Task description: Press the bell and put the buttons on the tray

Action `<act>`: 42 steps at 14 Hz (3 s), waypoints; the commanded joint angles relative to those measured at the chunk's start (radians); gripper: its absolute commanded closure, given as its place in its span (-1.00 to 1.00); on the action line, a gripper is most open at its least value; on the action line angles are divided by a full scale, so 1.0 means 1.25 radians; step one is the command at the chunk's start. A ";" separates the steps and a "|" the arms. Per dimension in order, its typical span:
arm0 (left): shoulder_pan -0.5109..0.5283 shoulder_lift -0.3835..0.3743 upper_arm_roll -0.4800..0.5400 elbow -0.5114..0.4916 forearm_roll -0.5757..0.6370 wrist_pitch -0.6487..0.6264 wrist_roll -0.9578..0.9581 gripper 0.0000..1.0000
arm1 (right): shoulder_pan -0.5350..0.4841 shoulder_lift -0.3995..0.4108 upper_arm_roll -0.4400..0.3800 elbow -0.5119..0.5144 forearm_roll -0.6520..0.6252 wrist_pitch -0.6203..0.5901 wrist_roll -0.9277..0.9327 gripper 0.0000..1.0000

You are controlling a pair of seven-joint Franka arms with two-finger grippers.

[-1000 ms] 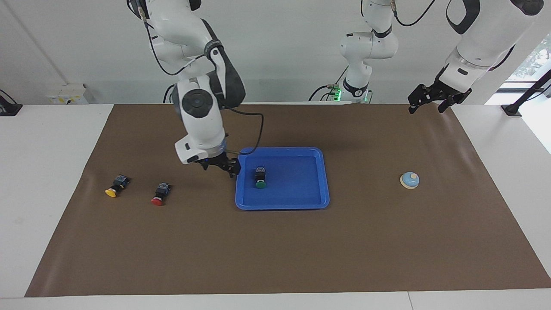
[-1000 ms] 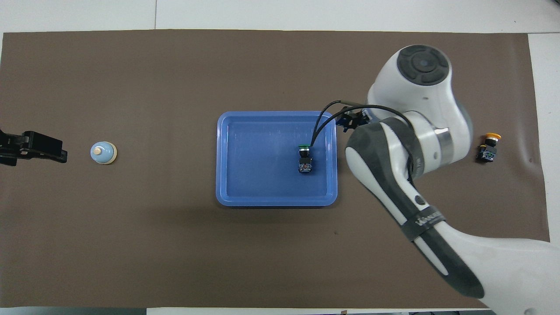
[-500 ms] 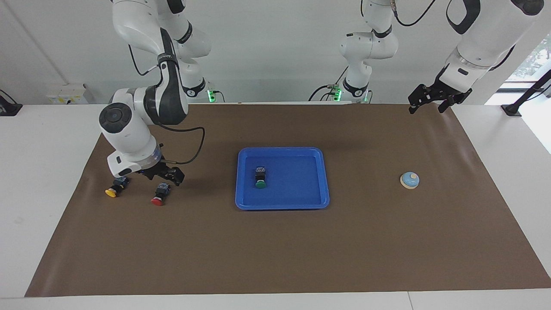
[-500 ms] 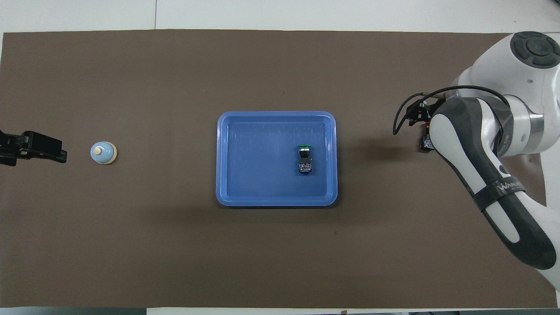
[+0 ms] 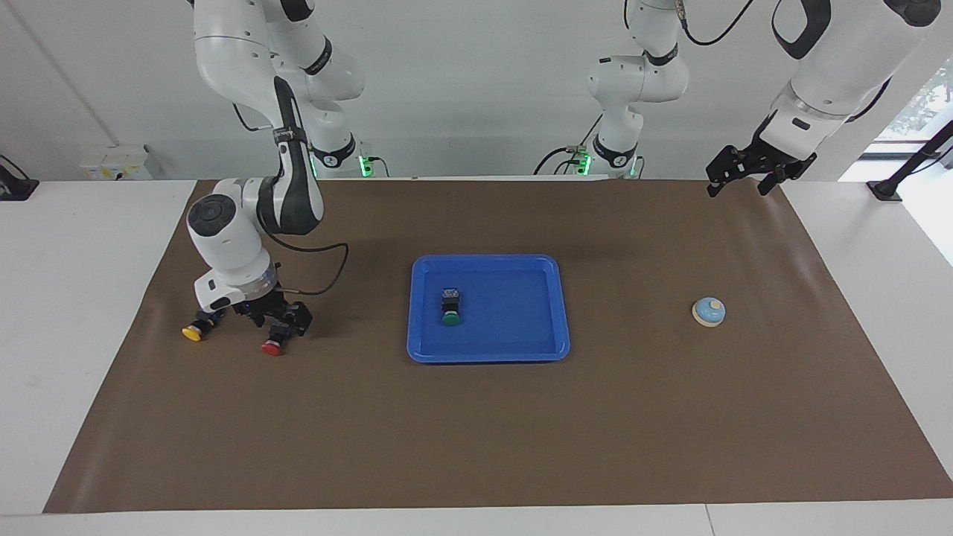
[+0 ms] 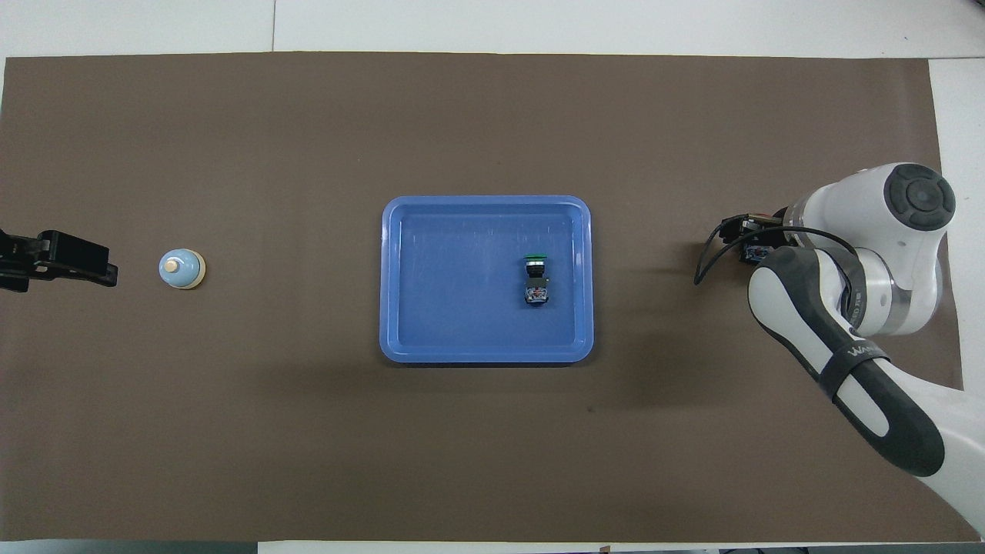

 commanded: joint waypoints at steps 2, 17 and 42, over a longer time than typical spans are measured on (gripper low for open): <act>-0.007 -0.018 0.006 -0.014 0.006 -0.001 -0.005 -1.00 | -0.016 -0.018 0.013 -0.036 -0.010 0.038 -0.017 0.51; -0.007 -0.018 0.006 -0.014 0.006 -0.001 -0.005 -1.00 | 0.306 0.035 0.018 0.393 0.010 -0.485 0.251 1.00; -0.007 -0.018 0.006 -0.014 0.006 -0.001 -0.005 -1.00 | 0.406 0.028 0.012 0.323 0.049 -0.388 0.409 -1.00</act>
